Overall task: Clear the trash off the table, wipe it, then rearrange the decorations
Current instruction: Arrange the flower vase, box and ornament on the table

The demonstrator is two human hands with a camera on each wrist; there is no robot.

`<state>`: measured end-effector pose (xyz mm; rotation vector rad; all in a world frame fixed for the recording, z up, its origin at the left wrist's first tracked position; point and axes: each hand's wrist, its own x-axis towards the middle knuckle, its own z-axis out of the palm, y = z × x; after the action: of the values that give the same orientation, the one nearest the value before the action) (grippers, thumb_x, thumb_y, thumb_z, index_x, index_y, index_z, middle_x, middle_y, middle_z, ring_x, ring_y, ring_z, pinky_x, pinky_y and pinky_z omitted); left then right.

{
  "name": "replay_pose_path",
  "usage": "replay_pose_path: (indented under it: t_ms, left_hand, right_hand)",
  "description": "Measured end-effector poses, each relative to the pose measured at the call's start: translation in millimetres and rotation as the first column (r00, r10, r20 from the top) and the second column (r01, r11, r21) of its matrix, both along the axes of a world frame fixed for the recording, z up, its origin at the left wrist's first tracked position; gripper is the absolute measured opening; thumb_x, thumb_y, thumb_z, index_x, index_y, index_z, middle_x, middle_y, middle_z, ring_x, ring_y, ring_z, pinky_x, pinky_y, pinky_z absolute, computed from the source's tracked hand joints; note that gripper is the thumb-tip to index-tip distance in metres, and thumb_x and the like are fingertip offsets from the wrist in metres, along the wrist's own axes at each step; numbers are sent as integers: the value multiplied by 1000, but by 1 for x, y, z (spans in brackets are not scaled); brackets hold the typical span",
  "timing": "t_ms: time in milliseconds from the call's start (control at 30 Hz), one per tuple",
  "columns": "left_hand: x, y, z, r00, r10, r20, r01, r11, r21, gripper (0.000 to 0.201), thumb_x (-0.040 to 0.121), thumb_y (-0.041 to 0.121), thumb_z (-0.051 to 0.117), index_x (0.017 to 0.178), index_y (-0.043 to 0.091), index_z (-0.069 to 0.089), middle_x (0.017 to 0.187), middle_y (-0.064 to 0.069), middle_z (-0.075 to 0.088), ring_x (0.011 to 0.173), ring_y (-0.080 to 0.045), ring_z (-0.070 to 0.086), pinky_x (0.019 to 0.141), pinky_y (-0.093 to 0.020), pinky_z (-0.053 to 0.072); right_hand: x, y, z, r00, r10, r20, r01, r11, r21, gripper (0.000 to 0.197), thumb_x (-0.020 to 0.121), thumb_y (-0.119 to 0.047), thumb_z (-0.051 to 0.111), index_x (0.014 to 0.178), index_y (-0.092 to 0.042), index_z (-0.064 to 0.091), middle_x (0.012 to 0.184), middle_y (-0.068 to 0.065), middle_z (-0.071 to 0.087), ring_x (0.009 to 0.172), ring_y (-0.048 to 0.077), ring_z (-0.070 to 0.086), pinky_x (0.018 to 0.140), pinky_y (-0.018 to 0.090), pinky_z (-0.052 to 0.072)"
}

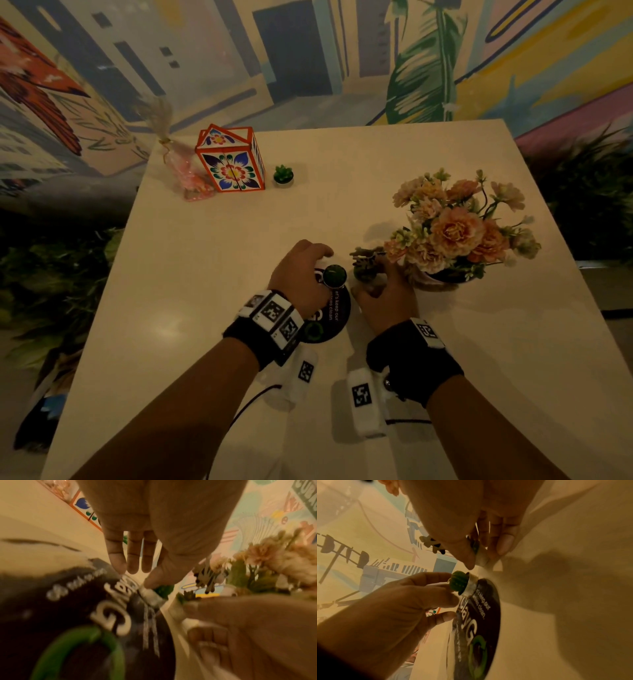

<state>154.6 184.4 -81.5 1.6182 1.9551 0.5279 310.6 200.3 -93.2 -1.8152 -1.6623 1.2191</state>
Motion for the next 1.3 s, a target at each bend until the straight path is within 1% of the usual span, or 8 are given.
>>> replay_pose_path:
  t_ms: [100,200,467,567,633,767,1067,1300]
  left_hand:
    - [-24,22,15,987,160,-23,-159,986,45,53,71,-2,62,119,19,58,118,-1,53,98,-21,57,79,-25,44]
    - [-49,65,27,961,236,-146,-224,970,93,51,81,-3,57,125,23,52,131,0,46,113,-22,53,90,-22,37]
    - [-84,156,20,888,45,-458,-114,986,-124,54,84,9,57,135,18,42,135,-15,42,116,-36,50,96,-43,46]
    - [-90,163,10,879,-78,-470,-56,963,-264,71,77,13,67,139,27,36,135,-9,39,118,-37,49,97,-50,47]
    - [-91,162,5,879,-68,-471,-49,972,-231,62,77,11,68,133,25,44,129,-9,43,115,-36,51,96,-49,47]
    - [-79,130,9,907,-41,-419,-10,993,-120,32,90,18,56,122,21,54,120,-9,53,103,-31,57,85,-35,48]
    - [-30,5,11,975,-110,-195,90,990,-109,46,81,20,66,124,19,53,122,-2,56,109,-24,56,92,-35,46]
    - [-22,-7,4,975,-110,-194,82,986,-143,51,81,20,65,129,20,49,125,-3,51,109,-26,55,89,-34,46]
  right_hand:
    - [7,-6,5,1000,21,-11,-21,1000,-13,53,83,-22,65,131,-23,42,96,4,58,61,8,49,71,25,39]
    - [9,-16,6,999,-6,-37,6,1000,-16,57,80,-21,68,131,-28,43,108,1,55,61,4,50,71,22,38]
    - [22,-34,8,997,-63,-54,63,998,4,55,76,-20,72,125,-26,48,117,-10,47,74,14,57,76,39,54]
    - [33,-43,11,999,-20,-34,22,999,42,40,76,-21,73,111,-29,55,106,-10,53,74,11,57,66,23,48]
    - [38,-49,12,999,29,-14,-29,999,37,29,77,-22,72,101,-31,58,94,-7,57,72,9,57,60,12,41]
    - [40,-59,12,996,89,-16,-88,996,19,12,79,-25,70,80,-33,61,79,-11,62,65,10,58,55,10,43]
    - [41,-64,25,979,206,-17,-205,978,42,11,79,-27,70,71,-28,63,75,-13,63,67,7,55,60,19,47]
    - [17,-49,47,952,306,-16,-300,940,161,15,80,-22,69,70,-31,61,74,-14,62,67,0,54,57,8,41]
